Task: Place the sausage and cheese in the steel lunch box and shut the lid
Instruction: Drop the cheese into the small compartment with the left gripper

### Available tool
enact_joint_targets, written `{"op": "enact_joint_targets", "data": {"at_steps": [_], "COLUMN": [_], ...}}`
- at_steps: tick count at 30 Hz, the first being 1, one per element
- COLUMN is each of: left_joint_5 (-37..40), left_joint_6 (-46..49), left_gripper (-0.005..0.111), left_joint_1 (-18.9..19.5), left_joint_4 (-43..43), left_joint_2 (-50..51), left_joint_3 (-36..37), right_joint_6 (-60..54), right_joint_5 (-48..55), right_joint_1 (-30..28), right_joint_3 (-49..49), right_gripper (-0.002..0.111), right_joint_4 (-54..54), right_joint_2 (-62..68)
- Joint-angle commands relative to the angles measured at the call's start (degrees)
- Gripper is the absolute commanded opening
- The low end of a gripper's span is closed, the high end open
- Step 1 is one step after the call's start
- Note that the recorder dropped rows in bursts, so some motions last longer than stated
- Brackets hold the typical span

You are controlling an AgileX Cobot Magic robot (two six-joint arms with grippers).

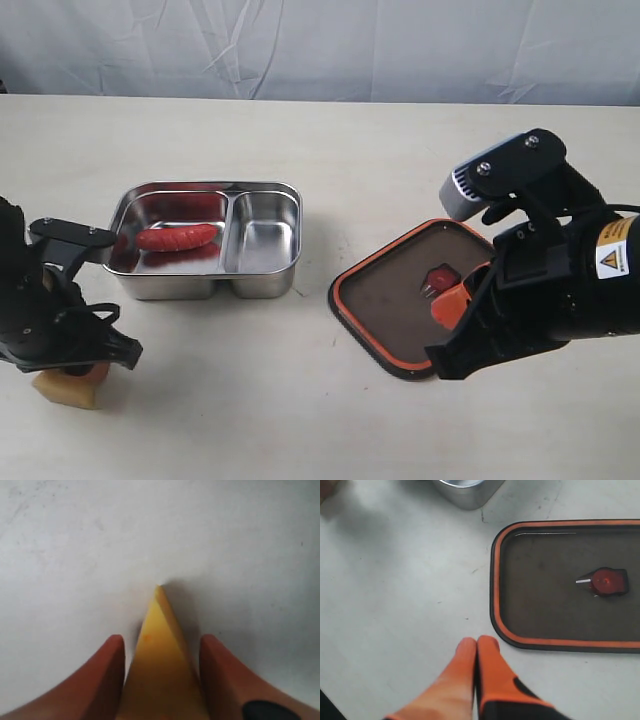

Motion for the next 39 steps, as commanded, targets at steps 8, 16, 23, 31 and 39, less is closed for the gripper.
{"op": "enact_joint_targets", "data": {"at_steps": [8, 16, 23, 31, 39], "left_joint_5": [7.1, -1.8, -2.6, -8.7, -5.6], "left_joint_6": [3.3, 22.7, 36.1, 40.4, 40.5], "left_gripper": [0.000, 0.000, 0.000, 0.000, 0.035], "left_joint_1": [0.3, 0.3, -0.4, -2.7, -2.7], "left_joint_4": [-6.8, -28.3, -41.2, -45.2, -45.9], "left_joint_2": [-18.9, -15.4, 0.5, 10.5, 14.5], "left_joint_3": [-1.0, -14.1, -23.0, -28.0, -32.3], "right_joint_6": [0.1, 0.1, 0.2, 1.0, 4.1], "right_joint_5": [-1.0, -2.0, -1.9, 0.6, 1.0], "right_joint_1": [0.1, 0.1, 0.1, 0.1, 0.1], "right_joint_3": [0.1, 0.1, 0.1, 0.1, 0.1], "right_gripper": [0.000, 0.000, 0.000, 0.000, 0.000], "right_joint_4": [-0.7, -0.9, -0.9, -1.0, -3.7], "right_joint_2": [-0.6, -0.6, -0.6, -0.6, -0.6]}}
